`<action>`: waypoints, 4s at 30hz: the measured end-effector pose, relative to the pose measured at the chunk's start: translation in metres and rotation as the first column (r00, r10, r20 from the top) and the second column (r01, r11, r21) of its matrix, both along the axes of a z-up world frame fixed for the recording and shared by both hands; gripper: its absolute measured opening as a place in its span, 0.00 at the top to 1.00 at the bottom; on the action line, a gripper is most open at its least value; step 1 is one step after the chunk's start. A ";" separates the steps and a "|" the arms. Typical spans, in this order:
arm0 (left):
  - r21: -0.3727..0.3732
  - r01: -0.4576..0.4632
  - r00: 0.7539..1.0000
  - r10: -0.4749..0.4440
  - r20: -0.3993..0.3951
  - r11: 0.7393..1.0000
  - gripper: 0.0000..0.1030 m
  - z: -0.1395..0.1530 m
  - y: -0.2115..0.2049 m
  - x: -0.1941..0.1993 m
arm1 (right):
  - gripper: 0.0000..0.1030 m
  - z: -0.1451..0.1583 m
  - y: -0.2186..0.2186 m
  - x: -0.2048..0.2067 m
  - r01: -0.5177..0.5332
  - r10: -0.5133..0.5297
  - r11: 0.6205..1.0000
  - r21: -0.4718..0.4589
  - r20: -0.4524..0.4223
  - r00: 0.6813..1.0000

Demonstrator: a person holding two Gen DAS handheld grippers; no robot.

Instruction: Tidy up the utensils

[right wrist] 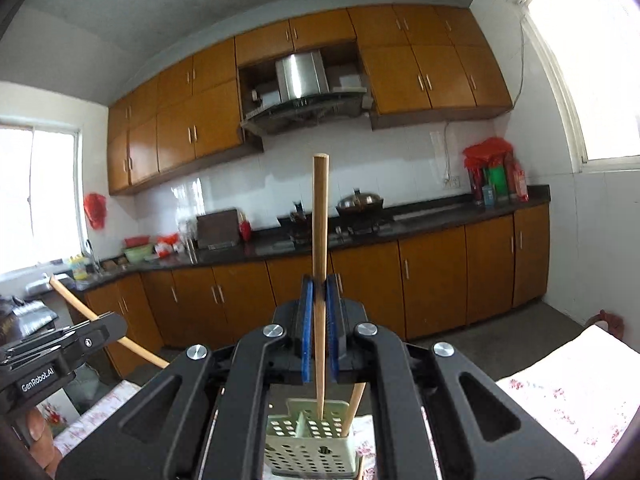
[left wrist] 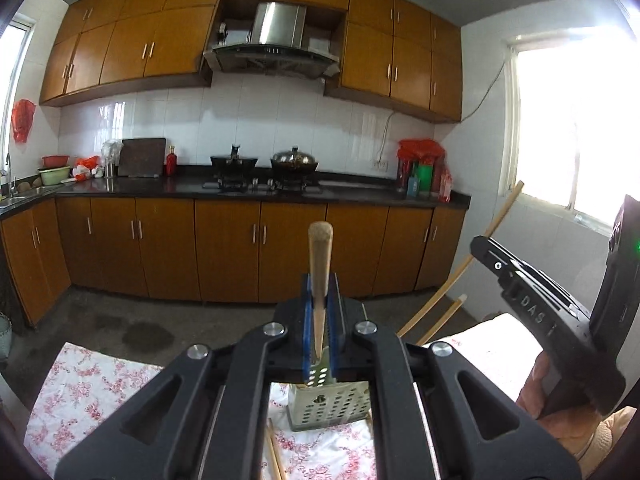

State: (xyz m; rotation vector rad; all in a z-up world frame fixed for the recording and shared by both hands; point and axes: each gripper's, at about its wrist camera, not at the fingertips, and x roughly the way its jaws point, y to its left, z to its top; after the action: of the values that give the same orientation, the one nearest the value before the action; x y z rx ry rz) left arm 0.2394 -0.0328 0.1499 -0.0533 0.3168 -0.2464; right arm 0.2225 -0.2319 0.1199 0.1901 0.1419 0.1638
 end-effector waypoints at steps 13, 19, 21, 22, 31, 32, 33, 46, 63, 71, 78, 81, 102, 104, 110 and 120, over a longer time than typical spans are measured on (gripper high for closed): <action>-0.004 -0.026 0.997 0.025 -0.078 1.000 0.83 -0.033 0.005 0.027 | 0.63 -0.012 -0.002 -0.005 -0.047 0.045 0.999 -0.023 -0.100 0.994; -0.003 -0.078 0.996 0.078 -0.036 0.997 0.70 -0.019 0.026 -0.005 | 0.58 0.003 -0.017 -0.031 -0.011 0.006 0.998 -0.056 -0.094 0.996; 0.005 -0.102 0.994 0.102 -0.035 0.995 0.68 -0.020 0.036 -0.020 | 0.58 -0.001 -0.026 -0.038 0.003 -0.010 0.998 -0.058 -0.115 0.993; 0.008 -0.114 0.993 0.114 -0.038 0.993 0.68 -0.022 0.041 -0.026 | 0.57 -0.006 -0.033 -0.043 0.014 -0.022 0.998 -0.055 -0.136 0.991; 0.100 -0.233 0.939 0.250 -0.235 0.967 0.65 -0.115 0.084 -0.060 | 0.63 -0.124 -0.055 -0.045 0.010 -0.057 0.995 -0.099 -0.479 0.876; 0.105 -0.230 0.927 0.251 -0.281 0.968 0.65 -0.132 0.085 -0.059 | 0.74 -0.139 -0.051 -0.044 -0.013 -0.037 0.996 -0.092 -0.521 0.852; 0.107 -0.226 0.918 0.249 -0.309 0.968 0.65 -0.144 0.086 -0.060 | 0.79 -0.152 -0.050 -0.042 -0.032 -0.020 0.996 -0.084 -0.553 0.833; 0.141 -0.151 0.839 0.202 -0.505 0.979 0.68 -0.227 0.058 -0.059 | 0.88 -0.219 -0.024 -0.044 -0.118 0.061 0.992 -0.034 -0.699 0.712; 0.129 -0.072 0.822 0.133 -0.554 0.989 0.78 -0.245 0.038 -0.057 | 0.92 -0.222 -0.042 -0.044 -0.051 -0.045 0.991 -0.122 -0.672 0.739; 0.195 -0.116 0.819 0.205 -0.536 0.974 0.92 -0.248 0.041 -0.046 | 0.92 -0.222 -0.036 -0.049 -0.074 -0.043 0.987 -0.145 -0.667 0.744; 0.219 -0.201 0.792 0.290 -0.538 0.955 0.88 -0.247 0.081 -0.022 | 0.92 -0.222 -0.050 -0.035 -0.016 -0.094 0.987 -0.159 -0.657 0.748; 0.212 -0.207 0.797 0.290 -0.530 0.955 0.88 -0.247 0.088 -0.020 | 0.92 -0.223 -0.051 -0.034 -0.013 -0.093 0.988 -0.154 -0.657 0.748; 0.146 -0.212 0.799 0.257 -0.543 0.966 0.88 -0.248 0.095 -0.023 | 0.91 -0.225 -0.050 -0.034 -0.011 -0.082 0.991 -0.135 -0.659 0.748; 0.147 -0.211 0.799 0.257 -0.543 0.966 0.88 -0.248 0.095 -0.023 | 0.91 -0.225 -0.050 -0.034 -0.011 -0.082 0.991 -0.136 -0.659 0.748; 0.146 -0.211 0.799 0.257 -0.543 0.966 0.88 -0.248 0.095 -0.023 | 0.91 -0.225 -0.050 -0.034 -0.011 -0.082 0.991 -0.136 -0.659 0.748; 0.146 -0.211 0.799 0.257 -0.543 0.967 0.88 -0.248 0.096 -0.023 | 0.91 -0.225 -0.050 -0.034 -0.011 -0.082 0.991 -0.136 -0.659 0.748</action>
State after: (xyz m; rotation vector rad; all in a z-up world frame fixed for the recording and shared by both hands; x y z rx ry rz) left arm 0.2163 0.0629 -0.0982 -0.0871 0.9033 0.0388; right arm 0.1886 -0.2821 -0.1047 0.1109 0.8685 0.0392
